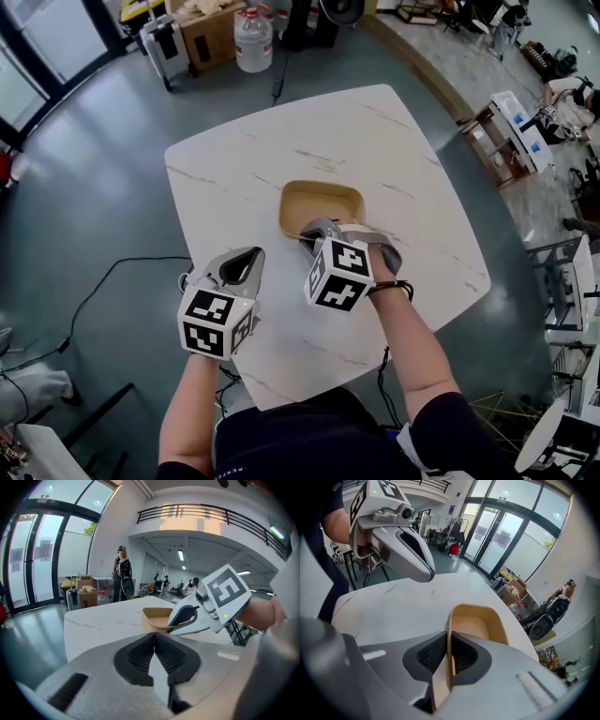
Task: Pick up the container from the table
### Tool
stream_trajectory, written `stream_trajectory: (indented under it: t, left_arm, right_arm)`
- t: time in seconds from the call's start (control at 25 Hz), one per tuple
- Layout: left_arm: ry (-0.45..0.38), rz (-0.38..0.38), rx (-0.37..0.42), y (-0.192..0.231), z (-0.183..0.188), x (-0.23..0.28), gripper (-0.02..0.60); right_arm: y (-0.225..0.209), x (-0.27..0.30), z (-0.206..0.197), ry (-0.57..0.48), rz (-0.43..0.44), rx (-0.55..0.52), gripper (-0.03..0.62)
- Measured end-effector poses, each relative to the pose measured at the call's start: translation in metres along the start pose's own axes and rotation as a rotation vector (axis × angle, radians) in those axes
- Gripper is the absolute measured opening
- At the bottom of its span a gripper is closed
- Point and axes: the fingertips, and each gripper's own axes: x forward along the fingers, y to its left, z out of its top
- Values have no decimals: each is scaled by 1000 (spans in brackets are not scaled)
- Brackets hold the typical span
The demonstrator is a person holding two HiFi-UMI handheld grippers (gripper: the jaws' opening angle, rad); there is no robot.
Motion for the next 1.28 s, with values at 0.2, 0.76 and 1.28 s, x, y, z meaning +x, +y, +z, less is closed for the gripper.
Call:
stream_trajectory:
  t: [0.2,0.76,1.28]
  left_arm:
    - [-16,-24,16,-6,1,-20,-2]
    - [-73,-76,12,-25,-14,-67,-5]
    - [-81,-69,33,-26,-29,-104,-5]
  right_arm:
    - [24,-29,15,-54,-2,10,24]
    - [99,-90,30,-104,-11,-2,25]
    - [150,-117,33,-134,11,55,25]
